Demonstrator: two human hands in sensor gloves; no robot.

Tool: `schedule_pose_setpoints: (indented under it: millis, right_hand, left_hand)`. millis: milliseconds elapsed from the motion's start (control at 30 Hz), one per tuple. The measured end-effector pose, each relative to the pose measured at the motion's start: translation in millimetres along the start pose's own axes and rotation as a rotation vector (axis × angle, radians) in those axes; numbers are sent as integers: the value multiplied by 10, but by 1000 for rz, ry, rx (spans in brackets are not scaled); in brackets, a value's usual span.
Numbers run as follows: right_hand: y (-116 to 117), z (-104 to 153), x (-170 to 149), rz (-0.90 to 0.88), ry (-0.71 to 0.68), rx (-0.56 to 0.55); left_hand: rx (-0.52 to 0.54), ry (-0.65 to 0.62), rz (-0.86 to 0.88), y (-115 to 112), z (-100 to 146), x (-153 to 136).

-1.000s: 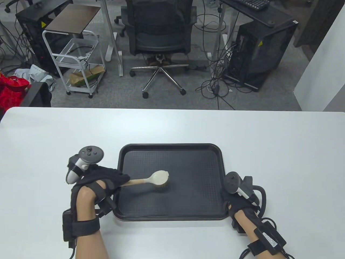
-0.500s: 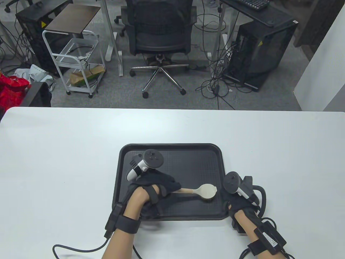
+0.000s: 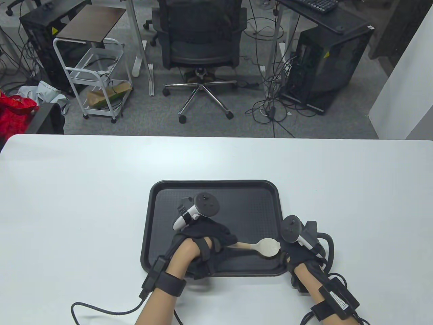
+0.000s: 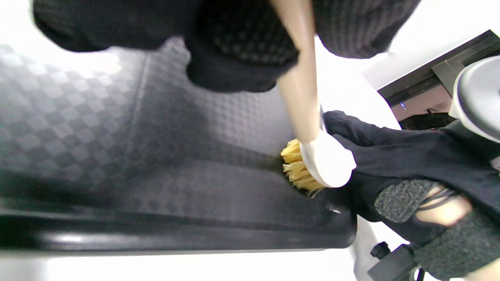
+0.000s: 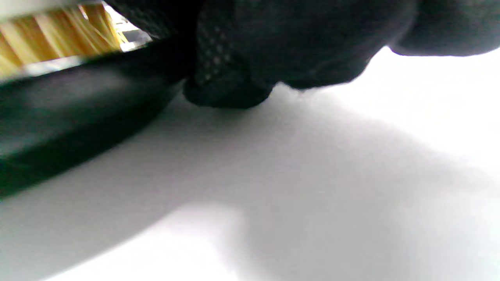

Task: Scrub the tray with pot brush

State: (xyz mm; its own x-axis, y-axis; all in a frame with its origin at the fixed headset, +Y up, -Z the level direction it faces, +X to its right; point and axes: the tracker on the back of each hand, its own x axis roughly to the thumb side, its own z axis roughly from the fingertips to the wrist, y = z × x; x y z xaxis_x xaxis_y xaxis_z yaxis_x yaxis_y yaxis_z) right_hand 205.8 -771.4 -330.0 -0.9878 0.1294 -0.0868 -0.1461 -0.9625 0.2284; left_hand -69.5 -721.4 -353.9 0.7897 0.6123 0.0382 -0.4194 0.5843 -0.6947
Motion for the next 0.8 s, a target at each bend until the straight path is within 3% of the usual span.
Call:
schedule_pose_setpoints:
  millis: [567, 800]
  right_hand:
    - [-1, 3, 2, 2, 1, -1]
    - [-1, 3, 2, 2, 0, -1]
  left_hand:
    - [-89, 183, -17, 256, 199, -396]
    - [-50, 253, -4, 426, 369, -597]
